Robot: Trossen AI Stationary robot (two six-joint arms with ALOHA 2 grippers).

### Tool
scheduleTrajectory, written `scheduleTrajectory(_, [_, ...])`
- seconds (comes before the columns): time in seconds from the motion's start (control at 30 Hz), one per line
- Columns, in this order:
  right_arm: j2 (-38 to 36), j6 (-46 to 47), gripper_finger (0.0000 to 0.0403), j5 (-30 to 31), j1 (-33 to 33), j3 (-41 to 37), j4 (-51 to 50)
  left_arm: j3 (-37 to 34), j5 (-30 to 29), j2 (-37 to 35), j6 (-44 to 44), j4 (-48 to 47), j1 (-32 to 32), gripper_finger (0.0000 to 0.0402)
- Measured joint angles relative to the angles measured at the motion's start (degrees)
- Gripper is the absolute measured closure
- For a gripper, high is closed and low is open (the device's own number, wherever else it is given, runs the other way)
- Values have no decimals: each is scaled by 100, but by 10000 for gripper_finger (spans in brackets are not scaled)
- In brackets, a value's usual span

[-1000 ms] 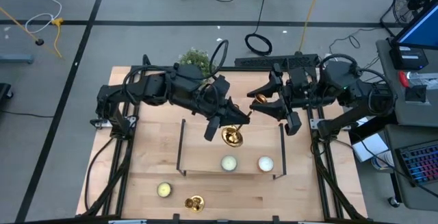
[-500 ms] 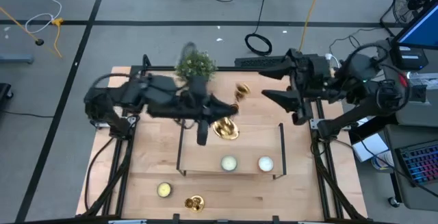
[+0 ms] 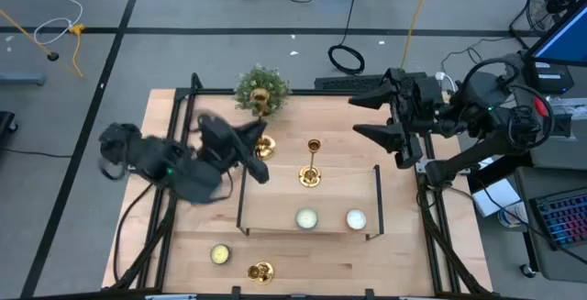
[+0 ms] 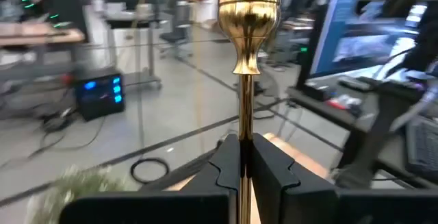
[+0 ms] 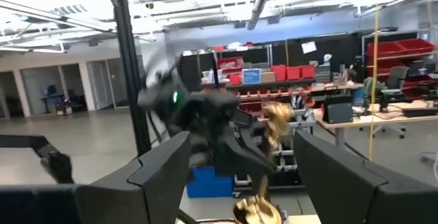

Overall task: Pick & Place candle stick holders
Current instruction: Put the top candle holder on the shelf aligned with the other candle holder

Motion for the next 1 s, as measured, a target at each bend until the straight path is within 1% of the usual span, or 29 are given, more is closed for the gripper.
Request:
scheduleTrajectory(0.07, [1,0,145,-4,49,-4,-9,-379,-208,10,-928,-362,-76,387])
scheduleTrajectory(0.13, [-5,0,145,-5,81,-54,46,-753,-377,17,-1698,-529,-132,387])
scheduleTrajectory(0.27, [0,4,145,17,95,-148,42,-1400,-570,15,-2506,-509,-161,387])
scheduleTrajectory(0.47, [4,181,145,11,95,-374,35,-2231,-740,15,-3206,-517,-149,387])
scheduleTrajectory(0.7, [1,389,145,-13,95,-437,38,-2888,-910,13,-4022,-510,-185,387])
scheduleTrajectory(0.87, [3,335,145,-10,143,-439,18,-3239,-899,13,-4050,-517,-185,387])
scheduleTrajectory(1.0, [3,128,145,17,143,-439,9,-3445,-687,13,-3728,-519,-129,387])
